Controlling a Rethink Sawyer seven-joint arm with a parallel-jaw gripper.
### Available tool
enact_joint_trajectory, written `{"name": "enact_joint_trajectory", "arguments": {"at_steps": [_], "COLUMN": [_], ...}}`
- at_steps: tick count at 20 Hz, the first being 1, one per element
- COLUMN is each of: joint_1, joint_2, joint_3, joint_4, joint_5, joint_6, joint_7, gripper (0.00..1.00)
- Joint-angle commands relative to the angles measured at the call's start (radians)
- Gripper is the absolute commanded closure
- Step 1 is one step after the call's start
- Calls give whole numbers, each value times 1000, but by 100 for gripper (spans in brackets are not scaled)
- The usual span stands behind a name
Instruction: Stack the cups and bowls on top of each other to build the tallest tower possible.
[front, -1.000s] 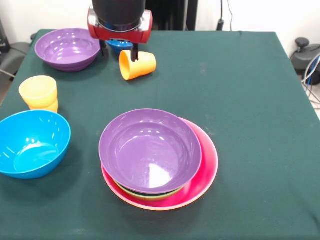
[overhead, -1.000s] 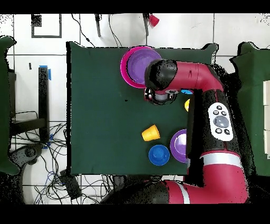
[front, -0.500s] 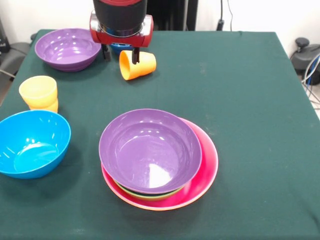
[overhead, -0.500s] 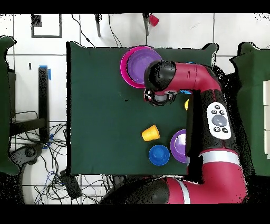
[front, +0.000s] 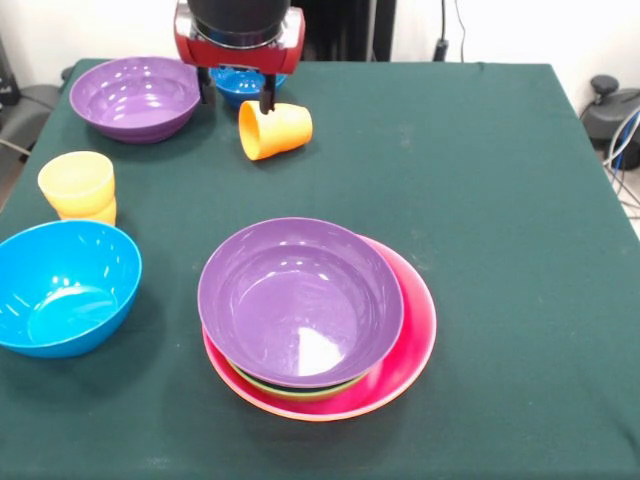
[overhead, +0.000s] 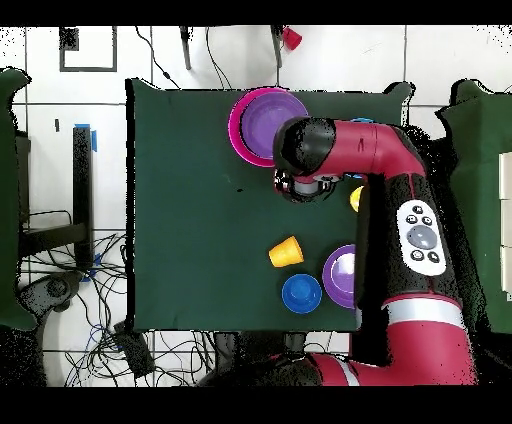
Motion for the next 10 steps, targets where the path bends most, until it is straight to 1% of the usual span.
{"name": "enact_joint_trajectory", "arguments": {"at_steps": [1, 2, 3, 5, 10], "joint_1": [-37, -50, -53, -50, -59], "joint_2": [16, 11, 6, 5, -5], "joint_3": [106, 120, 120, 123, 137], "joint_4": [64, 80, 88, 87, 109], "joint_5": [-21, -3, 0, -1, -14], "joint_6": [-82, -84, -79, -85, -148], "joint_7": [-196, -208, -208, -186, -158], "gripper": [0, 0, 0, 0, 0]}}
